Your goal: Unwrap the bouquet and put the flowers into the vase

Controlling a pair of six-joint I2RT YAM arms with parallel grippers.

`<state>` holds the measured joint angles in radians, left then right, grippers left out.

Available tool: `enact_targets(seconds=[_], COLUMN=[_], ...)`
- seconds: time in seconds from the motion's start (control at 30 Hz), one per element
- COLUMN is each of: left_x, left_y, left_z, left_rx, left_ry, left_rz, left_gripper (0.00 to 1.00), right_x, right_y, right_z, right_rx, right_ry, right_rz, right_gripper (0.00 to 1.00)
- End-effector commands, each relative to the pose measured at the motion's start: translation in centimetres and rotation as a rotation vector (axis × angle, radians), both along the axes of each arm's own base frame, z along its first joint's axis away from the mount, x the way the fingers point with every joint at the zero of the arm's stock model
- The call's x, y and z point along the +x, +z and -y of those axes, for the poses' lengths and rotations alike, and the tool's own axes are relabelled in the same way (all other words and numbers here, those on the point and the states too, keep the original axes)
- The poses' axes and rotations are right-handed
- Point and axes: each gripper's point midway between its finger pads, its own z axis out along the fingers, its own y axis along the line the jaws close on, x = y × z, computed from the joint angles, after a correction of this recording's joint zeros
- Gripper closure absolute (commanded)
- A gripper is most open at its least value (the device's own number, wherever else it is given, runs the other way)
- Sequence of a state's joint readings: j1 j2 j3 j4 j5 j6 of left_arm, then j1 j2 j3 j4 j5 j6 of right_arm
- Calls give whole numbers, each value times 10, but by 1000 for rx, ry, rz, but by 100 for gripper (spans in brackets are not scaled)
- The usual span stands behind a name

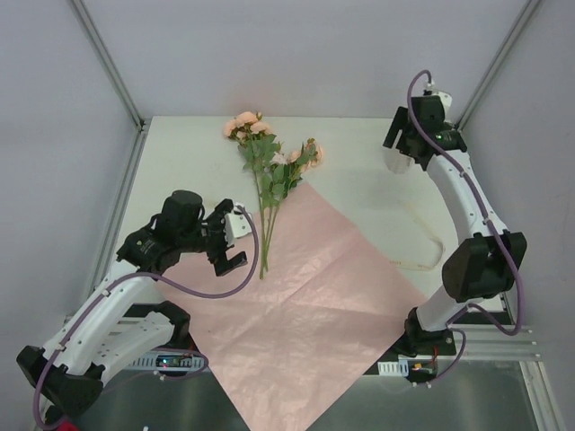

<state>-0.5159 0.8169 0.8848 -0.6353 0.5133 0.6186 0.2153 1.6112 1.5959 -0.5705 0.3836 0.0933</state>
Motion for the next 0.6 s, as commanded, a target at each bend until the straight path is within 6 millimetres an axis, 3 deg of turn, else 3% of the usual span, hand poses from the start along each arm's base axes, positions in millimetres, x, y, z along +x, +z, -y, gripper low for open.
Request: enact_targets(seconds=[0.0, 0.2, 0.53, 0.57], left_x=[3, 2, 5, 5], left_y=[-8, -14, -16, -17], left_z=[-3, 0, -1, -2], left_rx=[20, 22, 35, 38], left_ry=[-1, -17, -12, -15], left_rz=[11, -4, -7, 1], left_gripper=[1, 1, 1, 1], right_x=[26, 41, 80, 83], right_y=[64, 80, 51, 50], right_z=[30, 51, 60, 70], right_rx=[119, 166, 184, 182], right_ry=[-67, -98, -111, -130], right_rz=[197, 238, 177, 181], right_gripper=[14, 15, 22, 23])
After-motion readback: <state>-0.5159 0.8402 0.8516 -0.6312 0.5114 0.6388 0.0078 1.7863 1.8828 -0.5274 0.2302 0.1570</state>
